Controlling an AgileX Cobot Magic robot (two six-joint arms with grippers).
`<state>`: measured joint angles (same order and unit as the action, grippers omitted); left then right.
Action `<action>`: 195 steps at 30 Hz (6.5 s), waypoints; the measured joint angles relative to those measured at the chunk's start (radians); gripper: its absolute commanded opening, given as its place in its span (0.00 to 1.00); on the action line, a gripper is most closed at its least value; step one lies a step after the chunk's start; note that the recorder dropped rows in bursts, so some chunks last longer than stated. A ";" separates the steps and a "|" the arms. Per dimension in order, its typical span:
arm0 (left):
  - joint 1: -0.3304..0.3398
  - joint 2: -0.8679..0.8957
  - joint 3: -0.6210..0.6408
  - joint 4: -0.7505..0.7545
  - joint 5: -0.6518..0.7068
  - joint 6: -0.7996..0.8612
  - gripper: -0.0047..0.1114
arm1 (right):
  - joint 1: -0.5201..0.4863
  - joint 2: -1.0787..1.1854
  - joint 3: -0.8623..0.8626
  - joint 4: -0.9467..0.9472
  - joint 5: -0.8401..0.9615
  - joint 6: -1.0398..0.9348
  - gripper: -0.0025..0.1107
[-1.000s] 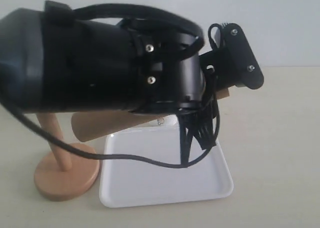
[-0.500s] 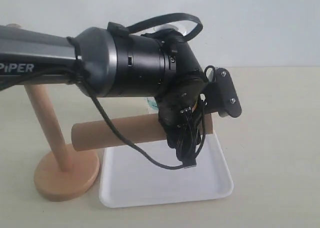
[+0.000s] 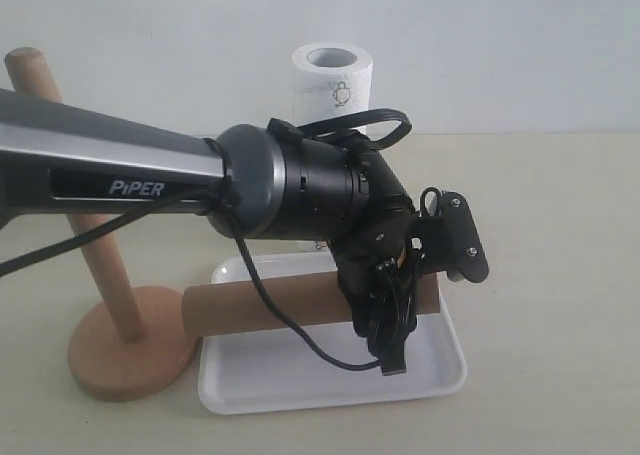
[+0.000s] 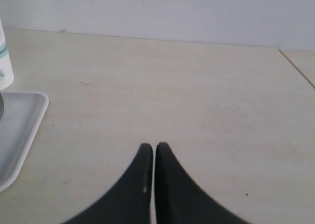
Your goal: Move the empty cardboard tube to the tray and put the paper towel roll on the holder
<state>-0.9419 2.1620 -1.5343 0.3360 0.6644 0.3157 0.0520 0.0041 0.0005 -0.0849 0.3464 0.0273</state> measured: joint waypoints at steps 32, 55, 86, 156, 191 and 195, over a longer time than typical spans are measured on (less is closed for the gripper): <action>0.002 -0.098 -0.063 -0.031 0.105 0.003 0.49 | 0.000 0.000 0.000 0.000 0.000 0.000 0.03; 0.002 -0.010 -0.067 -0.056 0.121 0.003 0.55 | 0.000 0.000 0.000 0.000 0.000 0.000 0.03; -0.204 -0.510 -0.232 0.254 0.245 -0.286 0.08 | 0.000 0.000 0.000 0.000 0.000 0.000 0.03; 0.915 -1.875 1.017 0.383 -0.245 -0.987 0.08 | 0.000 0.000 0.000 0.000 -0.002 0.000 0.03; 0.943 -2.159 1.529 -0.315 -0.443 -0.252 0.08 | 0.000 0.000 0.000 0.000 -0.002 0.000 0.03; 0.943 -2.159 1.529 -0.317 -0.433 -0.256 0.08 | 0.000 0.000 0.000 0.000 -0.002 0.000 0.03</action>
<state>0.0011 0.0031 -0.0053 0.0189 0.2315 0.0600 0.0520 0.0041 0.0005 -0.0849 0.3449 0.0273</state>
